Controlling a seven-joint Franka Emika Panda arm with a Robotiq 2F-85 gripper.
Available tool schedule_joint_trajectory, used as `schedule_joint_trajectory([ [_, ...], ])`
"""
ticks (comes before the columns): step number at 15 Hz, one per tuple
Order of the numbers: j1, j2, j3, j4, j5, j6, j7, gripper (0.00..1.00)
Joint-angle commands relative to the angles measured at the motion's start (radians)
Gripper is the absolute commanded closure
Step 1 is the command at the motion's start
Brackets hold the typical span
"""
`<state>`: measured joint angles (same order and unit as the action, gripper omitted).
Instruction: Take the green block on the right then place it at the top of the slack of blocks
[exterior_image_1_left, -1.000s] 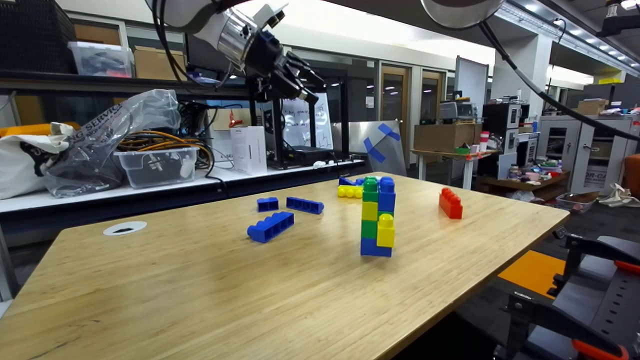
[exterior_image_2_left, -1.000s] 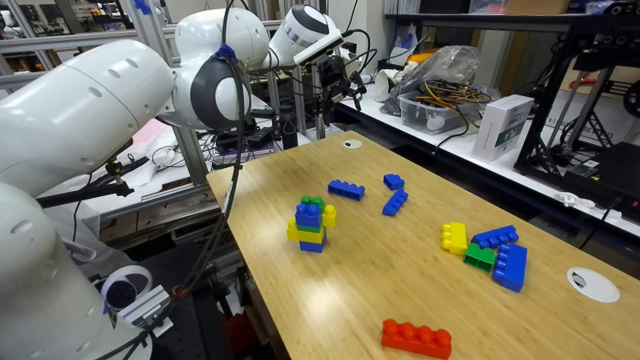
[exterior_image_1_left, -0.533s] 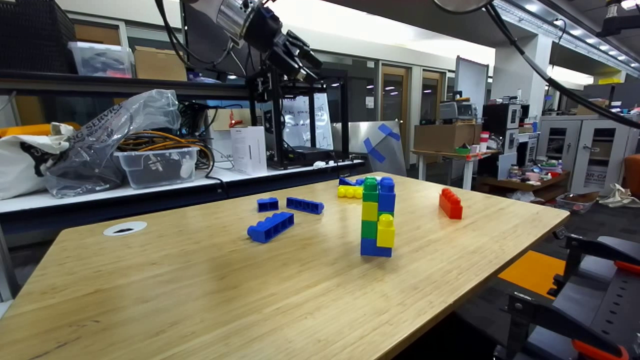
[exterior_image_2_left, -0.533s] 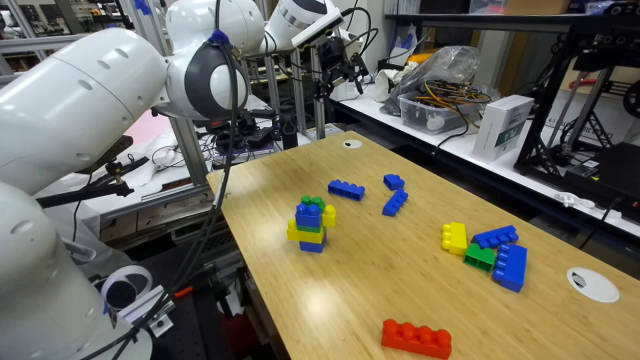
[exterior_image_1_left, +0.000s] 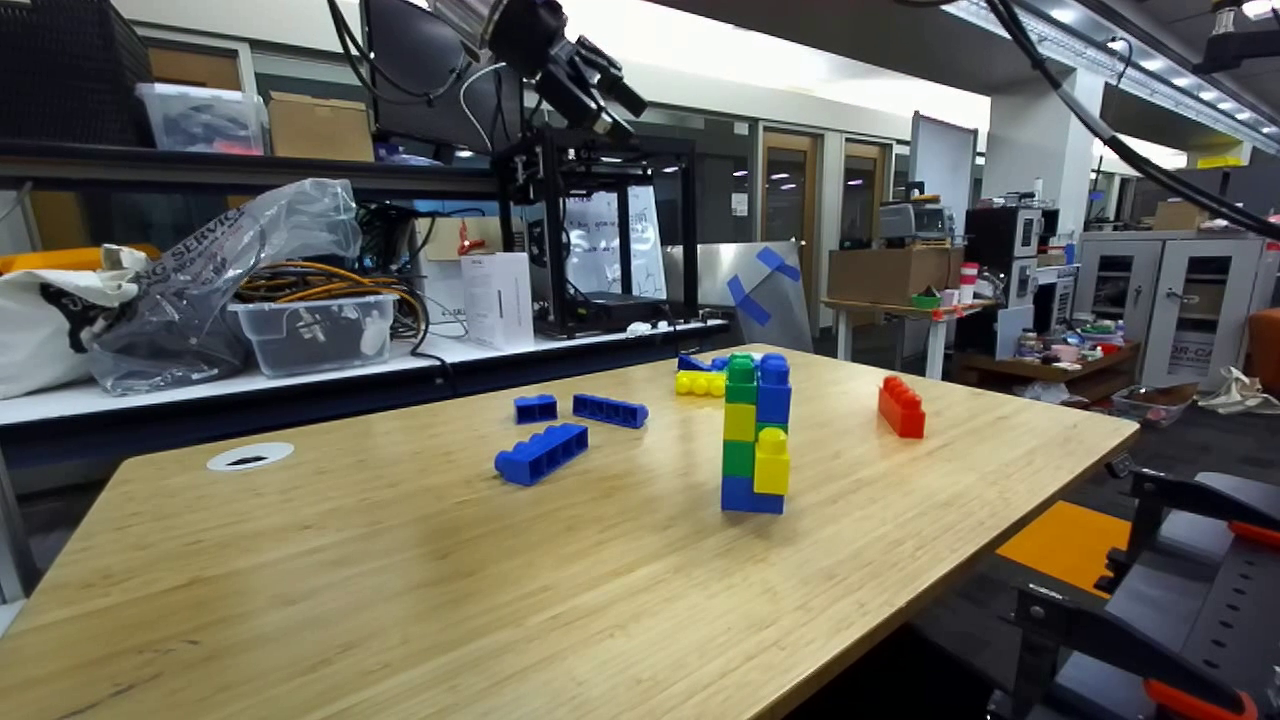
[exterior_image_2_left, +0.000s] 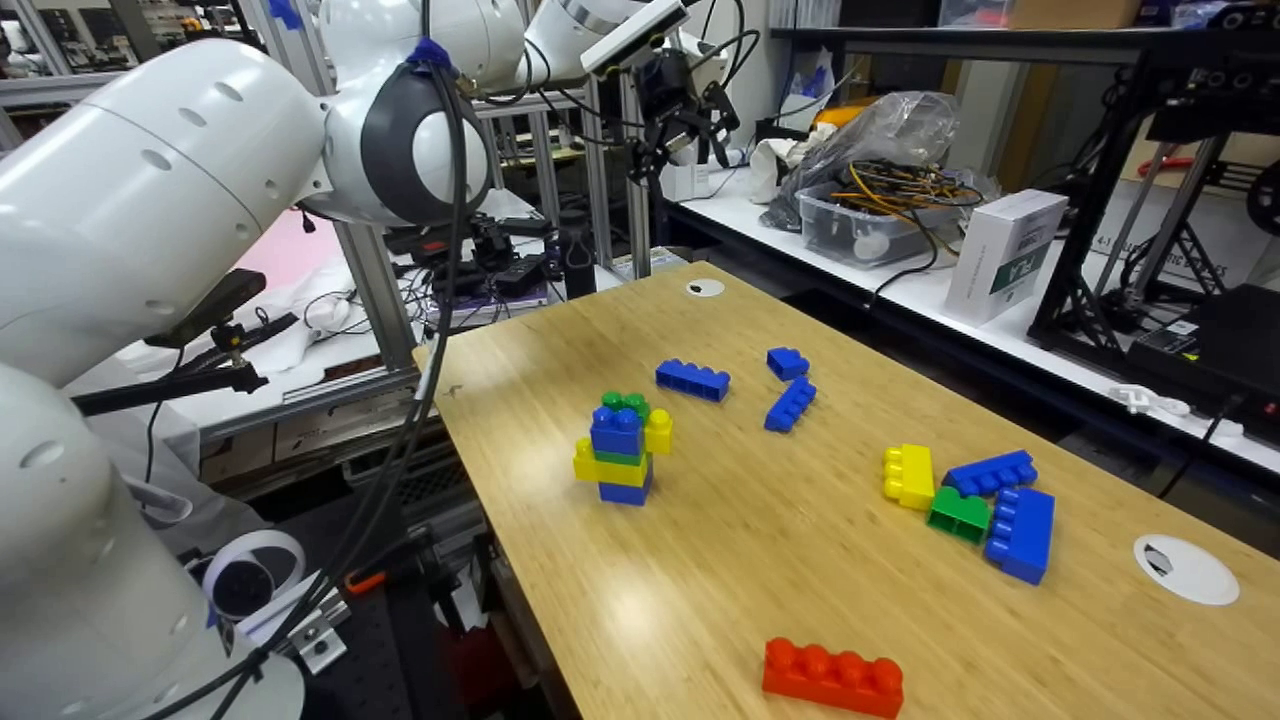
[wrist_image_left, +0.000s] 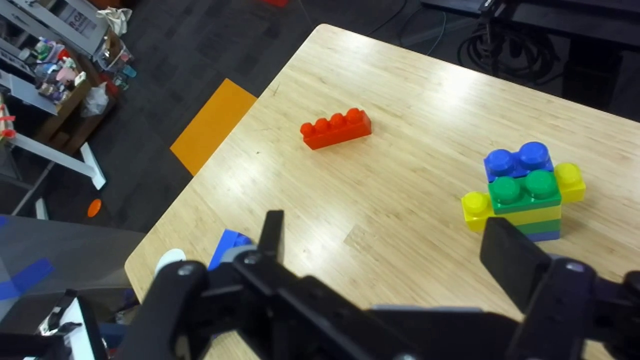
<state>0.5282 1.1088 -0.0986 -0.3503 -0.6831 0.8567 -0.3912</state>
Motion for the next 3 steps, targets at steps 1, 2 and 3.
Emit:
schedule_joint_trajectory([
  [1, 0.0, 0.0, 0.0, -0.001, 0.0, 0.0, 0.0, 0.0],
  [2, 0.0, 0.0, 0.0, -0.001, 0.0, 0.0, 0.0, 0.0],
  [3, 0.0, 0.0, 0.0, -0.001, 0.0, 0.0, 0.0, 0.0],
])
